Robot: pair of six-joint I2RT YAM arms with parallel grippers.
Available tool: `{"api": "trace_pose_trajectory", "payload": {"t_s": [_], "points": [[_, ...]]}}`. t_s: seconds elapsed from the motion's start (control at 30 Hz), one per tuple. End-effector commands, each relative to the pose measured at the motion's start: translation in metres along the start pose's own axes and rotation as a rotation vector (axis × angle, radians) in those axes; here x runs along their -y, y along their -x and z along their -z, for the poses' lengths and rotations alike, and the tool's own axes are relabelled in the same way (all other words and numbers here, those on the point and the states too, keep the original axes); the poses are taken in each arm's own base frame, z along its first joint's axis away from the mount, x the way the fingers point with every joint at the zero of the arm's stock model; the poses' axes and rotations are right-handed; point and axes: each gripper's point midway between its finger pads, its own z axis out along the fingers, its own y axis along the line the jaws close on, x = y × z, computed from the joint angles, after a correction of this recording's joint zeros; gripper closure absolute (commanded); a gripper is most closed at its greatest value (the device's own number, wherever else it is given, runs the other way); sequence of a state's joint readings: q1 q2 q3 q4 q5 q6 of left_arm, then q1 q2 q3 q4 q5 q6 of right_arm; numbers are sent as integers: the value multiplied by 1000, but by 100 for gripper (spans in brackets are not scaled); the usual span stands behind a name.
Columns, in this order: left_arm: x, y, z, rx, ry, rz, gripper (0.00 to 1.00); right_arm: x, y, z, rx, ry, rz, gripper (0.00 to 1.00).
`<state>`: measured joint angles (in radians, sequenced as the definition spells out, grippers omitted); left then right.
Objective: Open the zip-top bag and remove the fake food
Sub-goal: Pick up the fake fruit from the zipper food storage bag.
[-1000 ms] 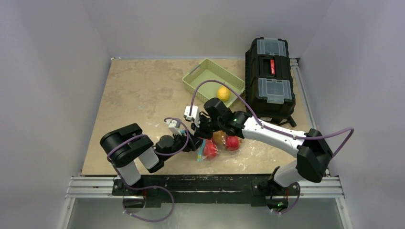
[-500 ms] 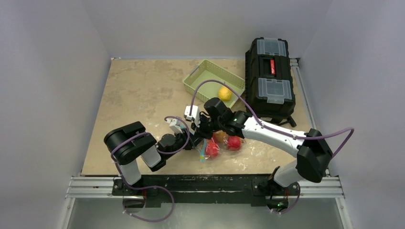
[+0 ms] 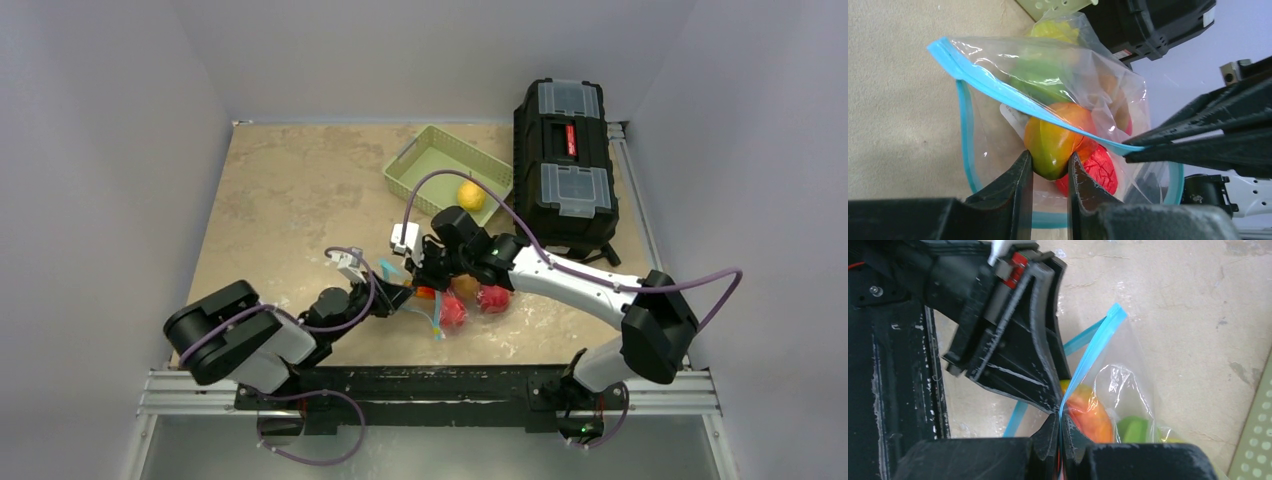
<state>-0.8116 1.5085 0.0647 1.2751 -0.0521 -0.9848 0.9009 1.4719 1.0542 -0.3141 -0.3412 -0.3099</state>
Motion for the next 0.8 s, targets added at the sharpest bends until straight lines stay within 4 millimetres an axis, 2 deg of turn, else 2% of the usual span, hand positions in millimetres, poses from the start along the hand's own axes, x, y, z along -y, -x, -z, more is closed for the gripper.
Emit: {"api": "trace_pose_trajectory", "payload": {"t_s": [0.0,0.03,0.3,0.6,0.77], "points": [[2,3,12,-12,11,-3,100,18,15,15,57,-87,47,100],[8,8,15,-1,2,-11,100,20,15,16,58,-95,50,100],[12,28,39,-10,111,-96,100,26,17,26,88,-99,44,100],[6,30,62,-52,182,-146,100,26,19,30,107,-77,29,100],[18,42,76,-58,176,-209,100,28,16,29,102,-78,27,100]]}}
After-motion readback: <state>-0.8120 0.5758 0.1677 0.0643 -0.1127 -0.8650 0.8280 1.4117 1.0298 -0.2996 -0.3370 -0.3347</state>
